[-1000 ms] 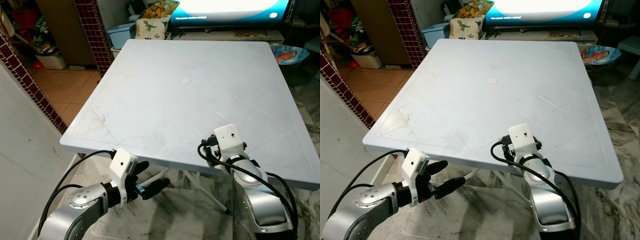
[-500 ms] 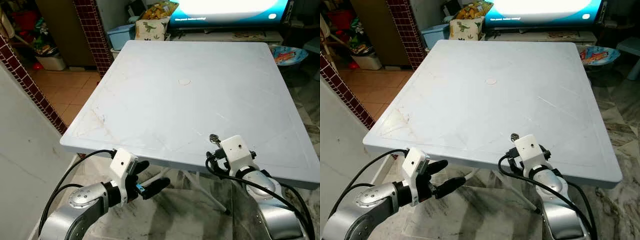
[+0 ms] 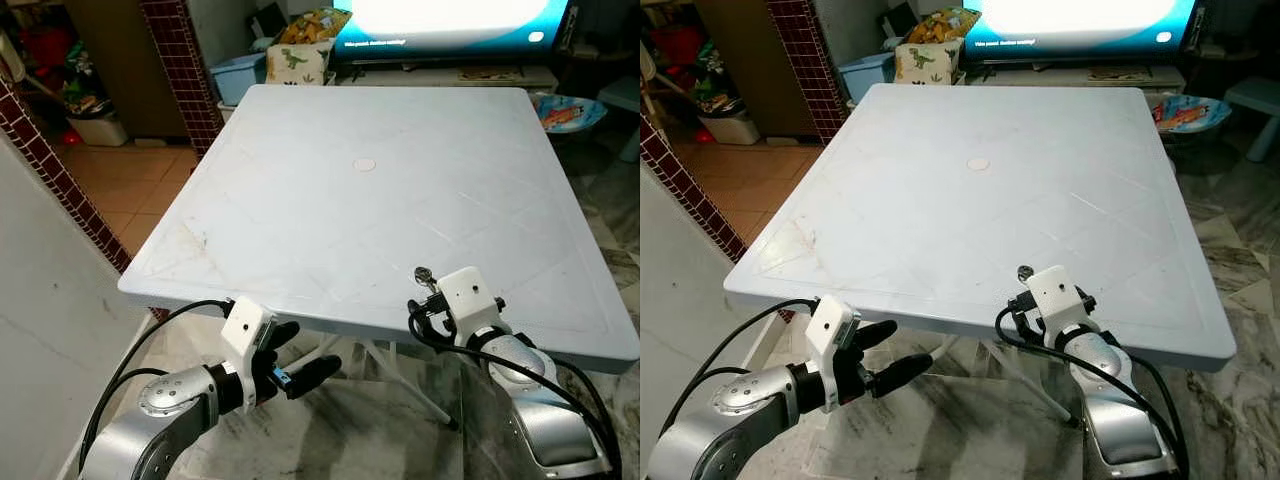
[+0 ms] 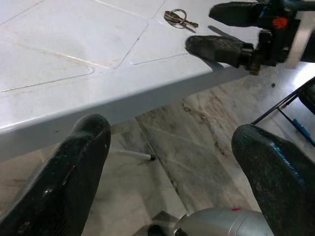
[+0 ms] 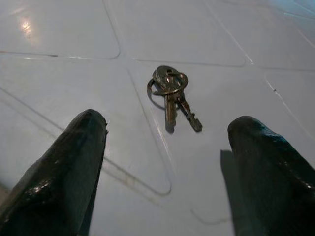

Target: Hang keys on a hook

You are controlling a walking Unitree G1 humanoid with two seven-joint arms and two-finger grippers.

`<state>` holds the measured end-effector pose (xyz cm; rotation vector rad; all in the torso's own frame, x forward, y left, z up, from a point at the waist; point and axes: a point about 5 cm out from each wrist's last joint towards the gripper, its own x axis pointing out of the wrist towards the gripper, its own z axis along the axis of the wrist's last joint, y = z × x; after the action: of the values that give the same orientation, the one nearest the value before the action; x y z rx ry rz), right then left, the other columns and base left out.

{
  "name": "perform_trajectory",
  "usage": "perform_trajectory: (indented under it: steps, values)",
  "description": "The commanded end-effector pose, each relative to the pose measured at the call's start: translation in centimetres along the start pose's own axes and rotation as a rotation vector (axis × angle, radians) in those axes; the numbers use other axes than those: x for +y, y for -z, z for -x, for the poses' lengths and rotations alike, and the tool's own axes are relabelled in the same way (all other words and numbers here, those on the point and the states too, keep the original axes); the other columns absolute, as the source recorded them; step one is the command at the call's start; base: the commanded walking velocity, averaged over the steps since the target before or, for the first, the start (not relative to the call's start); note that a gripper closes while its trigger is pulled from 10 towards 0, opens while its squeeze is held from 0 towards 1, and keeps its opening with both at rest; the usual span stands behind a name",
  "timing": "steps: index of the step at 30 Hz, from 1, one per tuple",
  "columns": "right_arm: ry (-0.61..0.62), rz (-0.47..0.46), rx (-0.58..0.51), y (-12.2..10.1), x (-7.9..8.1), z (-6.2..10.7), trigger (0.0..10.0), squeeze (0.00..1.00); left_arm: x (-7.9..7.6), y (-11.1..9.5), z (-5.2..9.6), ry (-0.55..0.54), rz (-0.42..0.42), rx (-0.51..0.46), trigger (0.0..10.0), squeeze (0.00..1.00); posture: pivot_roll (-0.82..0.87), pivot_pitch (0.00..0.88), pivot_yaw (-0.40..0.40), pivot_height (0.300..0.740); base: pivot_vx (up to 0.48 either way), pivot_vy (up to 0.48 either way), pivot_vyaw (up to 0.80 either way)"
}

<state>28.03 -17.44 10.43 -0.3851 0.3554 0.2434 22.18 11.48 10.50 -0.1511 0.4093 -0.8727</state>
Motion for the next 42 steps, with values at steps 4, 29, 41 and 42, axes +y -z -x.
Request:
perform_trajectory:
  steps: [4,29,41,42]
  values:
    - [-0.022,0.055,-0.014,0.1,-0.6,-0.8,10.0,0.00,0.2,0.0,0.2,-0.010,-0.012,0.011,10.0,0.00,0.02,0.046,0.094,0.740,0.000,0.000,0.00]
    - [-0.116,-0.001,-0.030,1.6,-3.6,-0.8,0.0,0.00,0.2,0.0,0.2,-0.009,-0.012,0.016,10.0,0.00,0.02,0.053,0.097,0.740,0.000,0.000,0.00]
    - [-0.042,-0.237,-0.008,1.5,-3.4,-1.2,0.0,0.00,0.2,0.0,0.3,-0.005,-0.015,0.024,10.0,0.00,0.02,0.056,0.103,0.740,0.000,0.000,0.00]
    - [-0.043,-0.243,-0.007,1.5,-3.4,-1.2,0.0,0.00,0.2,0.0,0.3,-0.005,-0.015,0.024,10.0,0.00,0.02,0.056,0.103,0.740,0.000,0.000,0.00]
